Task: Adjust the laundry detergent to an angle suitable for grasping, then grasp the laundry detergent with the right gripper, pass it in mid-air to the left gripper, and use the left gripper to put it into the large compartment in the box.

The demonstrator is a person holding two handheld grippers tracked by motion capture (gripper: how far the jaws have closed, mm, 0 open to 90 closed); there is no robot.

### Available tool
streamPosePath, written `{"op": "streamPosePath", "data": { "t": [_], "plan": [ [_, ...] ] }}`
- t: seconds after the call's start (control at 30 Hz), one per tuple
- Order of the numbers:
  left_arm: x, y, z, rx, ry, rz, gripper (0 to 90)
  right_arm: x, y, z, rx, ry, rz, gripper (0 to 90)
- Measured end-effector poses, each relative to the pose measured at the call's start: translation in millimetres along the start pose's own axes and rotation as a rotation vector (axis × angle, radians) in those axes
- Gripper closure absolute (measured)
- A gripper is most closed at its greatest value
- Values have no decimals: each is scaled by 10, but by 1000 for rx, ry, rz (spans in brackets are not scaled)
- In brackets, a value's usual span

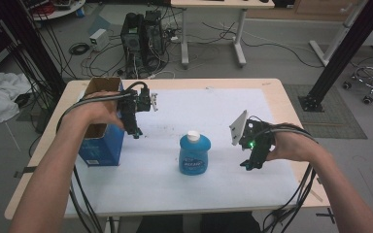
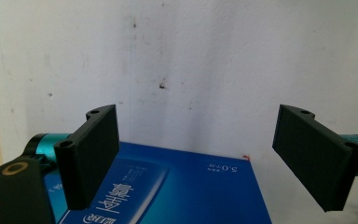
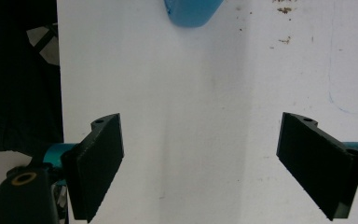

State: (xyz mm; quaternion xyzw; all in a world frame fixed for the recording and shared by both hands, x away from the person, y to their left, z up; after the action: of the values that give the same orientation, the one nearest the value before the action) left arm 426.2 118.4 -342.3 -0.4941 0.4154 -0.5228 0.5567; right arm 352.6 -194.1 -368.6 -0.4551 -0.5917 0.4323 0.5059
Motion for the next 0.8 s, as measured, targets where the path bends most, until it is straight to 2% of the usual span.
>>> {"op": "streamPosePath", "data": {
  "t": [0.03, 0.07, 0.1, 0.13, 0.17, 0.2, 0.23, 0.27, 0.3, 0.33, 0.37, 0.4, 0.47, 0.57, 0.7, 0.8],
  "plan": [
    [1, 2, -6, -1, -8, -4, 147, -4, -5, -9, 0, -19, 4, 138],
    [-4, -2, -11, -3, -3, 0, 147, 0, -11, -6, -5, -11, 4, 138],
    [-8, -10, -14, -2, 2, 6, 147, 17, -8, 11, -10, 17, -12, 138],
    [-12, -16, -17, -3, 8, 9, 147, 12, -21, -8, -9, -12, -6, 138],
    [-15, -19, -18, 0, 5, 9, 147, 26, -24, 0, -15, 13, -17, 138],
    [-26, -29, -14, 0, 1, 13, 147, 21, -33, -20, -13, -12, -9, 138],
    [-33, -40, -7, 5, 1, 13, 147, 44, -21, -2, -14, 24, -25, 138],
    [-37, -51, -3, 6, 0, 8, 147, 31, -27, -27, -16, -9, -7, 138],
    [-41, -65, -2, 7, -1, 6, 147, 52, -10, -7, -20, 29, -18, 138],
    [-41, -76, 0, 13, -3, 1, 147, 42, -11, -30, -21, -7, -2, 138],
    [-39, -81, -12, 14, -14, -5, 147, 57, -5, -11, -22, 27, -6, 138],
    [-37, -87, -13, 13, -6, -7, 147, 52, -8, -28, -27, 2, -1, 138],
    [-38, -96, -16, 16, -7, -6, 147, 74, -10, -35, -28, -6, -10, 138],
    [-36, -105, -21, 21, -13, -5, 147, 114, -17, -21, -35, 40, -29, 138],
    [-19, -123, -38, 25, -14, -16, 147, 156, -13, -35, -43, 51, -54, 138],
    [-1, -128, -41, 25, -17, -33, 147, 198, 30, -49, -51, 67, -96, 138]
  ]
}}
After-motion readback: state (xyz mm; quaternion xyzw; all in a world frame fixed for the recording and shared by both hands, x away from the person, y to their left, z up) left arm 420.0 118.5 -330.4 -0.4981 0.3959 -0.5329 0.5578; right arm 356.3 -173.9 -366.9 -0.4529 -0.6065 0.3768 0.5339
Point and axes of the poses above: each handheld gripper's, and its own axes: y roughly forward along the jaws, x roughly out of its top, z roughly to its left, the point moved 7 cm from there along y, roughly forward along the jaws, and after that the axes turned 1 degree about x, right-handed, at the moved point
